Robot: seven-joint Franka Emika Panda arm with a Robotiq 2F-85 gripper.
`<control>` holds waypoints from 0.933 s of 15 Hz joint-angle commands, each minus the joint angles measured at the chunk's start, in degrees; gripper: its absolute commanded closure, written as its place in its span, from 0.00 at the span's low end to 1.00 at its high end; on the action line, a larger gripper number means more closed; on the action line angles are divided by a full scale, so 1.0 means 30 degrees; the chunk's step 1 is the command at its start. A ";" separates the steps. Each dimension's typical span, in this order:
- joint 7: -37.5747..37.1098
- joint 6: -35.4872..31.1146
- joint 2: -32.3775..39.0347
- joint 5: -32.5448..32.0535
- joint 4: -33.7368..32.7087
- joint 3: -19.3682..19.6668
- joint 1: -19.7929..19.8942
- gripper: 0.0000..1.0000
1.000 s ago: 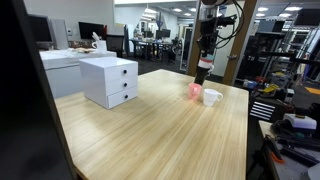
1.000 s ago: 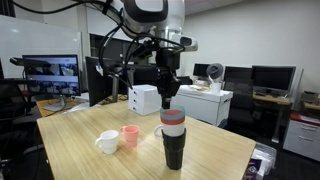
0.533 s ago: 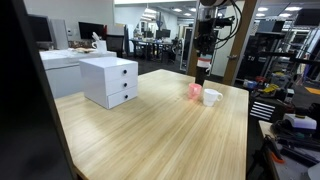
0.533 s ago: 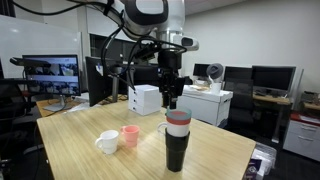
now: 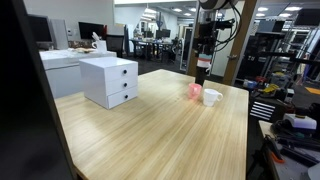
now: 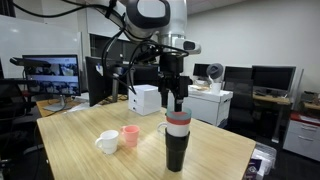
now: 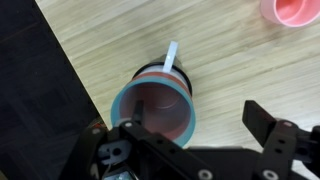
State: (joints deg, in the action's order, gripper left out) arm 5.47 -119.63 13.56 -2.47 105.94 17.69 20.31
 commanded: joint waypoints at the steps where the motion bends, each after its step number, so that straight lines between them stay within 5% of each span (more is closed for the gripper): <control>1: 0.0617 -0.0270 0.0188 0.0566 -0.0076 -0.0090 0.0295 0.25; 13: 0.0679 -0.0252 0.0199 0.0699 -0.0117 -0.0122 0.0403 1.00; 14: 0.1167 -0.0309 0.0064 0.1191 -0.0018 -0.0238 0.0523 1.00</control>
State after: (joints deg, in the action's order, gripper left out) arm 5.47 -119.86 13.96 -2.26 105.91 17.66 20.73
